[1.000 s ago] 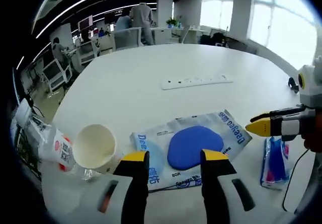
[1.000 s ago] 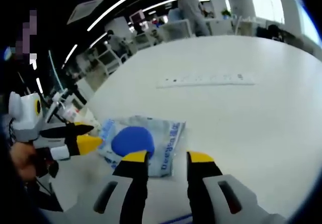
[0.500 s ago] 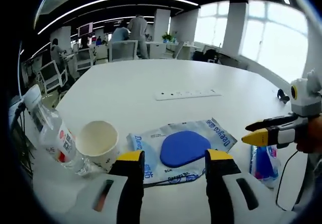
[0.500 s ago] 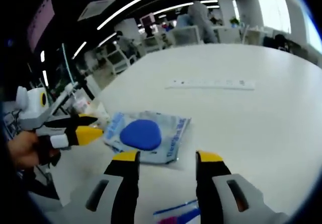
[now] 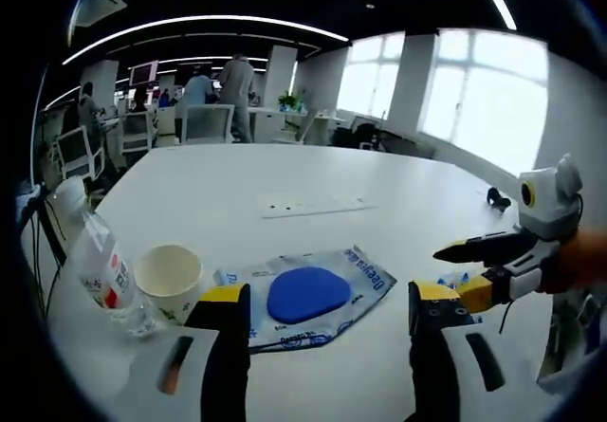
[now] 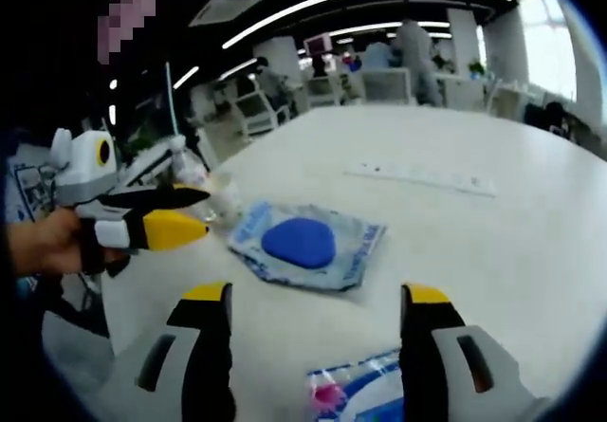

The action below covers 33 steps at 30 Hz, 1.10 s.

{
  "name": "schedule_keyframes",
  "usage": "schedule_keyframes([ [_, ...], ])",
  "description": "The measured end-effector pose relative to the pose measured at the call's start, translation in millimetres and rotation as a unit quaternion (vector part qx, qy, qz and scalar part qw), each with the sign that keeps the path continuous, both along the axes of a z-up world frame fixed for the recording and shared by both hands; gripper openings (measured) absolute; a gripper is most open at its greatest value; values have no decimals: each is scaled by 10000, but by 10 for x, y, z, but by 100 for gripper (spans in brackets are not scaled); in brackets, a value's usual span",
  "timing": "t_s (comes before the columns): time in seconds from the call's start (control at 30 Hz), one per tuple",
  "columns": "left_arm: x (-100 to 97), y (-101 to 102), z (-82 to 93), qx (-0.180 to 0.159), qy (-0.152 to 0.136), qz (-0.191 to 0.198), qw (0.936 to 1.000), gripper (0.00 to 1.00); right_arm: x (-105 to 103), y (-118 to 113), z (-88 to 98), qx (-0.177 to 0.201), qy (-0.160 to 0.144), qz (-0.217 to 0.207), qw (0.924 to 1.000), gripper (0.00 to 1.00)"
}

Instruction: Arrange the tabletop items into an orderly group along one side of the table until the central work area is clear of visible clutter.

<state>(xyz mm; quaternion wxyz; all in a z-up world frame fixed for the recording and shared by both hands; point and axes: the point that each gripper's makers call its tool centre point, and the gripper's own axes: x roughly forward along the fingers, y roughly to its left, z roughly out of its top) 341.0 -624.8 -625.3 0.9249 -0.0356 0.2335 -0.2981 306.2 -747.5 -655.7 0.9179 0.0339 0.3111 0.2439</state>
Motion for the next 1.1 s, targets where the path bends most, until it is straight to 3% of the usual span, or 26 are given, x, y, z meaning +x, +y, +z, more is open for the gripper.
schedule_keyframes([
  [0.37, -212, 47, 148, -103, -160, -138, 9997, 79, -208, -35, 187, -20, -182, 117, 9998, 78],
  [0.7, -551, 11, 190, -89, -221, -512, 9984, 93, -520, -219, 243, -38, -175, 209, 9996, 88],
  [1.1, -917, -10, 161, -268, -21, -679, 9973, 100, -832, -386, 207, 46, -16, 87, 9999, 93],
])
